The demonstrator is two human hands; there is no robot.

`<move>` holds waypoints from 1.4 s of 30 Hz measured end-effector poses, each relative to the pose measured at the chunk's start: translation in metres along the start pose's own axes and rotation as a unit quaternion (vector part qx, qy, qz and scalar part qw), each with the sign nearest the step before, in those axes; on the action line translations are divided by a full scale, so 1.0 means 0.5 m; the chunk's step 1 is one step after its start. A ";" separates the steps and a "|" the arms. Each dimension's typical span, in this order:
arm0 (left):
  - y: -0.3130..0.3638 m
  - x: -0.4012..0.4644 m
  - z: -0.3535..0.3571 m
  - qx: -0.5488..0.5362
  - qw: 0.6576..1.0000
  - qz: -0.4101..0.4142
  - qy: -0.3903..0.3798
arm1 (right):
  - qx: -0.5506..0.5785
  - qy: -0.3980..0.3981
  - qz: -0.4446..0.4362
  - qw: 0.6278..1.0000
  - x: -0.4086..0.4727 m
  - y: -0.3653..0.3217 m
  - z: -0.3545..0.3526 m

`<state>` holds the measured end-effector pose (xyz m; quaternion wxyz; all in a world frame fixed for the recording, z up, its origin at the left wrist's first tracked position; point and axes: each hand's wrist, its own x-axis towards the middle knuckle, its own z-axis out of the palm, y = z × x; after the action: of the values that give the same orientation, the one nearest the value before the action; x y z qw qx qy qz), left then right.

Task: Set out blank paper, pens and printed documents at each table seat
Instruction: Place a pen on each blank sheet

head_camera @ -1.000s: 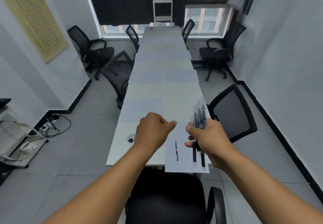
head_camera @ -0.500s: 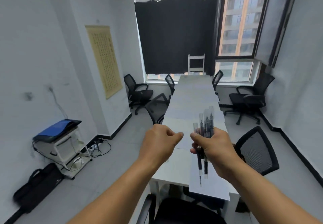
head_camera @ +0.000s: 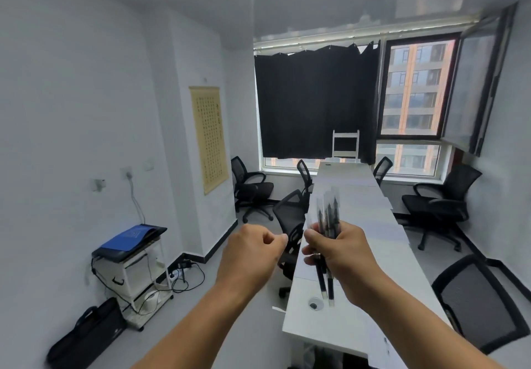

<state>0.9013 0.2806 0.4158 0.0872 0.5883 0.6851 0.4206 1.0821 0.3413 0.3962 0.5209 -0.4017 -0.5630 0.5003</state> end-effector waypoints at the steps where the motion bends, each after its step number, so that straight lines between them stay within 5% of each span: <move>1: -0.018 0.002 -0.018 0.004 1.000 0.000 -0.004 | -0.003 -0.002 -0.003 1.000 0.000 0.002 0.030; 12: -0.330 0.091 -0.272 0.048 0.999 -0.014 0.000 | 0.085 -0.021 0.026 0.996 0.028 0.039 0.450; 19: -0.421 0.167 -0.327 0.054 0.998 -0.011 -0.005 | 0.080 -0.038 0.025 0.996 0.097 0.088 0.571; 42: -0.665 0.793 -0.118 0.018 0.994 -0.040 -0.099 | 0.077 0.052 0.061 0.994 0.676 0.277 0.679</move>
<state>0.5054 0.6167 0.3758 0.1607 0.6005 0.7038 0.3438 0.6913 0.6458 0.3372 0.5474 -0.4201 -0.4692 0.5511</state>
